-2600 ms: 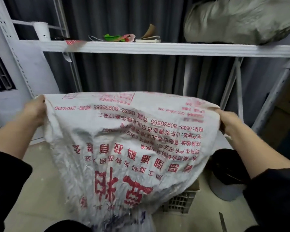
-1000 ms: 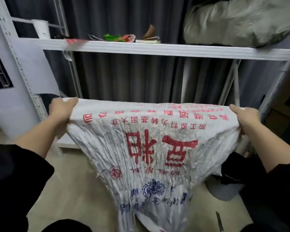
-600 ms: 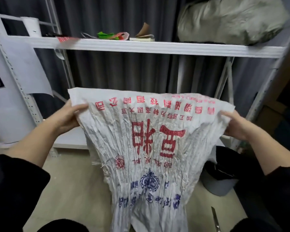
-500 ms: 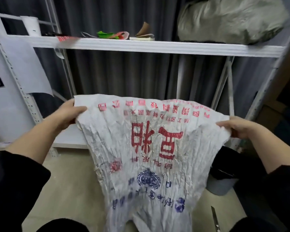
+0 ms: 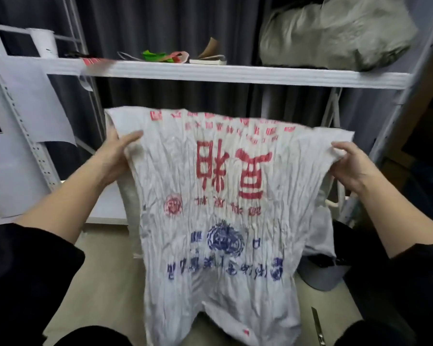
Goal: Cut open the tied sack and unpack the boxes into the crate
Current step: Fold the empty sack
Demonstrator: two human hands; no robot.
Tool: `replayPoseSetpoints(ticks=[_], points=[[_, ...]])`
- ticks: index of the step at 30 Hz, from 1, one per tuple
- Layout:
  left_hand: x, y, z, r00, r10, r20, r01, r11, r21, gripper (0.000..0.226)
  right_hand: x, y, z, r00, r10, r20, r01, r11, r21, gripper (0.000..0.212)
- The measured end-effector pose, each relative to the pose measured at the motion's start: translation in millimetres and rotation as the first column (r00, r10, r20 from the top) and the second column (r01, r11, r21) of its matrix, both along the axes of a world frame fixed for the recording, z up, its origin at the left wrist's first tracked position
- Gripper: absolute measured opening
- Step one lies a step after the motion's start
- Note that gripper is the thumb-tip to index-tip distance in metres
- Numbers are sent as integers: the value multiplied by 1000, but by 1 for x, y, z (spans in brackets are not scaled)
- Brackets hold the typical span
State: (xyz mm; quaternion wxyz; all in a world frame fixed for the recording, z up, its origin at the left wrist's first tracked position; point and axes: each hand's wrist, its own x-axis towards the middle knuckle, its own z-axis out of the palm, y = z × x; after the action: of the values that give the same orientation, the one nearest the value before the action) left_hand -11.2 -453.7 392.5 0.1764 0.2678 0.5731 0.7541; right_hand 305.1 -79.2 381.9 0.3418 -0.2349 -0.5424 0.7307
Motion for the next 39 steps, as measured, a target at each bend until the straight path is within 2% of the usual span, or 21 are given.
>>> replayPoseSetpoints(ticks=[1, 2, 4, 5, 7, 9, 11, 13, 16, 17, 18, 20, 22, 24, 27, 30, 33, 34, 35, 37, 39], points=[[4, 4, -1, 995, 9, -96, -23, 989, -147, 26, -4, -1, 0, 999, -39, -15, 39, 998, 48, 45], [7, 7, -3, 987, 14, -163, -61, 955, -289, 31, -8, -3, -2, 996, -69, 52, 62, 990, 125, 48], [8, 12, -7, 972, 142, -188, -206, 900, -384, 38, -13, -6, -8, 931, -199, 305, 122, 959, 256, 58], [10, 14, -5, 956, 245, -162, -287, 898, -333, 39, -14, -4, -9, 881, -304, 362, 210, 938, 277, 65], [15, 15, 5, 888, 446, -112, -459, 871, -174, 33, -10, 1, -4, 824, -487, 288, 443, 872, 208, 68], [16, 14, 18, 802, 588, -109, -595, 802, -52, 20, -7, 8, 7, 799, -580, 158, 575, 814, 80, 53], [14, 13, 27, 738, 652, -177, -658, 752, 25, 23, -4, 10, 18, 761, -645, 72, 643, 764, 46, 41], [15, 13, 33, 629, 734, -256, -747, 662, 65, 30, -2, 1, 29, 670, -741, 35, 735, 670, 110, 39], [19, 10, 45, 390, 869, -304, -888, 442, 126, 39, 3, -11, 44, 523, -852, 6, 825, 508, 246, 18], [21, 7, 51, 378, 875, -303, -881, 441, 174, 42, 7, -14, 50, 500, -866, -11, 836, 480, 265, 28], [21, 3, 55, 407, 868, -285, -847, 475, 239, 41, 11, -13, 54, 516, -855, -47, 833, 488, 260, 32], [24, -4, 66, 466, 844, -264, -788, 532, 310, 24, 18, -4, 62, 605, -774, -188, 795, 575, 194, 29], [30, -8, 75, 461, 849, -257, -800, 523, 295, 33, 22, 0, 70, 657, -716, -236, 753, 643, 141, 34], [30, -11, 83, 480, 849, -222, -785, 529, 323, 39, 26, -2, 78, 637, -750, -179, 770, 615, 168, 38], [17, -20, 93, 509, 842, -177, -783, 538, 310, 40, 29, 1, 83, 612, -788, -74, 780, 585, 222, 31], [7, -19, 89, 556, 800, -226, -781, 596, 188, 40, 28, 11, 77, 640, -758, 129, 711, 647, 276, 57], [4, -11, 69, 675, 695, -245, -707, 705, 52, 32, 25, 10, 68, 695, -685, 218, 631, 726, 272, 67], [4, -8, 61, 750, 615, -241, -637, 771, -13, 17, 23, 8, 64, 738, -639, 216, 594, 768, 239, 66], [2, -7, 54, 822, 508, -258, -541, 838, -75, 19, 20, 3, 60, 797, -571, 198, 535, 819, 210, 63], [-2, -4, 43, 907, 227, -354, -305, 934, -185, 64, 15, -3, 48, 895, -404, 186, 340, 891, 301, 55], [1, 2, 34, 883, 40, -468, -218, 918, -331, 96, 8, -7, 34, 911, -323, 255, 180, 870, 460, 68]])
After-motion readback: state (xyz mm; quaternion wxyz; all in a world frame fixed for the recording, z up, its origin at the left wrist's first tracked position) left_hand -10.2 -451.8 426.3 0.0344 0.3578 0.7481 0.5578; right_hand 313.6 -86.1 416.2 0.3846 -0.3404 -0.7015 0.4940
